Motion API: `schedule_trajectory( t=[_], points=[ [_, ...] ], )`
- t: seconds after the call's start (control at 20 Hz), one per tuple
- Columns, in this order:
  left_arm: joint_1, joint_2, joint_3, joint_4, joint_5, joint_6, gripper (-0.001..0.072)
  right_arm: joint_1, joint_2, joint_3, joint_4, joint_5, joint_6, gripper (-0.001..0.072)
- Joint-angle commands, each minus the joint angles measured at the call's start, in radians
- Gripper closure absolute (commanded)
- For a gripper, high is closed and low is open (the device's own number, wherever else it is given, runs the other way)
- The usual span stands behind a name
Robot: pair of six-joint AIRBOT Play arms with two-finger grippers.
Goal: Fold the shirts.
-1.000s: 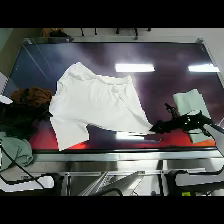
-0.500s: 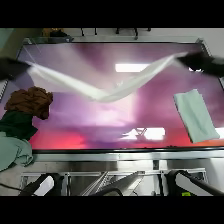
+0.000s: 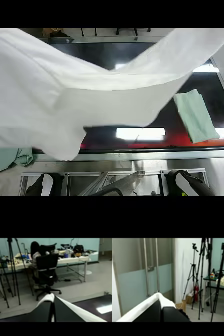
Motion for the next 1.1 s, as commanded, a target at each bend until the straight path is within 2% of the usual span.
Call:
schedule_trajectory(
  t=[0.0,0.1,0.2,0.25,0.35,0.4,0.45,0.55,0.65,0.85,1.05],
  points=[
    [0.058,0.011,-0.132,-0.012,-0.014,0.029,0.069,0.0,-0.047,0.003,-0.037,0.046,-0.002,0.0693],
    [-0.019,-0.047,-0.261,-0.017,-0.035,0.068,0.069,0.003,-0.115,-0.047,-0.036,0.117,0.006,0.0693],
    [-0.203,-0.145,-0.39,-0.001,-0.035,0.166,0.0689,0.018,-0.195,-0.158,-0.037,0.147,0.023,0.0694],
    [-0.312,-0.208,-0.451,0.038,-0.027,0.205,0.0689,0.043,-0.236,-0.237,-0.038,0.138,0.015,0.0694],
    [-0.512,-0.344,-0.539,0.219,0.045,0.218,0.0689,0.098,-0.316,-0.396,-0.048,0.08,-0.061,0.0694],
    [-0.594,-0.424,-0.575,0.356,0.125,0.193,0.0689,0.124,-0.364,-0.468,-0.08,0.006,-0.089,0.0694],
    [-0.656,-0.511,-0.592,0.503,0.221,0.129,0.0689,0.138,-0.416,-0.52,-0.115,-0.079,-0.107,0.0694],
    [-0.704,-0.679,-0.568,0.679,0.341,0.0,0.0689,0.135,-0.547,-0.551,-0.174,-0.212,-0.12,0.0694],
    [-0.693,-0.848,-0.459,0.666,0.348,-0.047,0.069,0.104,-0.68,-0.5,-0.172,-0.237,-0.119,0.0695],
    [-0.693,-1.077,-0.169,0.596,0.278,-0.058,0.069,0.088,-0.898,-0.258,-0.17,-0.122,-0.116,0.0695],
    [-0.696,-1.152,-0.014,0.739,0.183,-0.162,0.069,0.087,-0.953,-0.132,-0.199,-0.121,-0.088,0.0695]
  ],
)
